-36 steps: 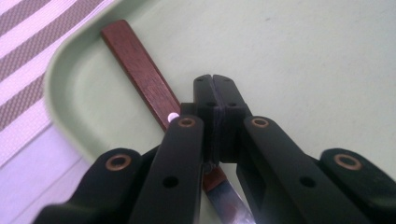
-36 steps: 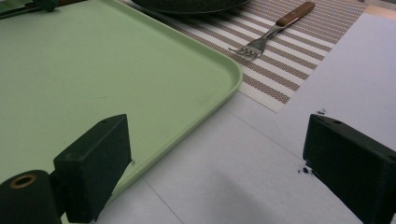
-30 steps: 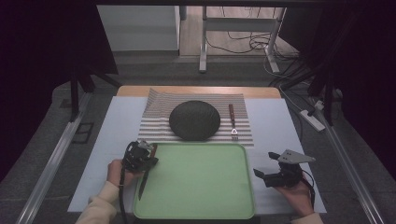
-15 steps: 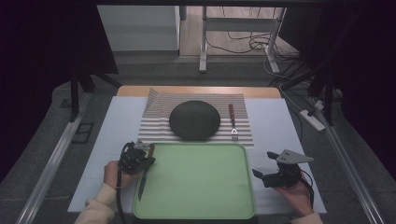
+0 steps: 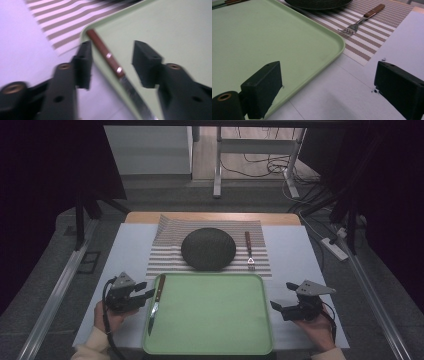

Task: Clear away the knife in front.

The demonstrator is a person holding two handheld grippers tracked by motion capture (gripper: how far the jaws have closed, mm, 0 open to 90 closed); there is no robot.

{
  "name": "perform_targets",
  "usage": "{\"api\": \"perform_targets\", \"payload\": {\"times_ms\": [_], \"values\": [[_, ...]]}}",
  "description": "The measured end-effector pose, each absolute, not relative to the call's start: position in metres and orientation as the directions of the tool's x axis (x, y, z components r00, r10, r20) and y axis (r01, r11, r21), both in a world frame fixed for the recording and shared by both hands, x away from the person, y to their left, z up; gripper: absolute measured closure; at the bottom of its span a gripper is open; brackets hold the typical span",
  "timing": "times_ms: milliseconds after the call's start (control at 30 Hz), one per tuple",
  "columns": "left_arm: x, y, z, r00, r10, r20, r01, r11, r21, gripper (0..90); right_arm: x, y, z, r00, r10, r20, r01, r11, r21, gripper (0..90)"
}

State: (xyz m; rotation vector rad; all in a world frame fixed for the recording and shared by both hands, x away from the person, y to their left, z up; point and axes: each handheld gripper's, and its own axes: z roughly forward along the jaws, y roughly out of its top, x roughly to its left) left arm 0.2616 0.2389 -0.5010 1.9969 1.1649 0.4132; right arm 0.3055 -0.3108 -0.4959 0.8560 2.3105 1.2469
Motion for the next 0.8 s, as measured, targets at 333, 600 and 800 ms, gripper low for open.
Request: {"api": "perform_targets", "payload": {"times_ms": [333, 600, 800], "values": [[0.246, 0.256, -0.505, 0.456, 0.882, -0.117, 0.609, -0.213, 0.764, 31.2, 0.304, -0.312, -0.494, -0.741, 0.67, -0.051, 0.311, 0.41, 0.858, 7.9], [0.248, 0.25, -0.507, 0.479, 0.872, -0.103, 0.61, -0.247, 0.753, 29.3, 0.303, -0.314, -0.493, -0.74, 0.67, -0.057, 0.299, 0.403, 0.865, 7.9], [0.249, 0.248, -0.507, 0.474, 0.876, -0.093, 0.611, -0.25, 0.751, 28.0, 0.302, -0.313, -0.493, -0.738, 0.672, -0.067, 0.292, 0.407, 0.866, 7.9]]}}
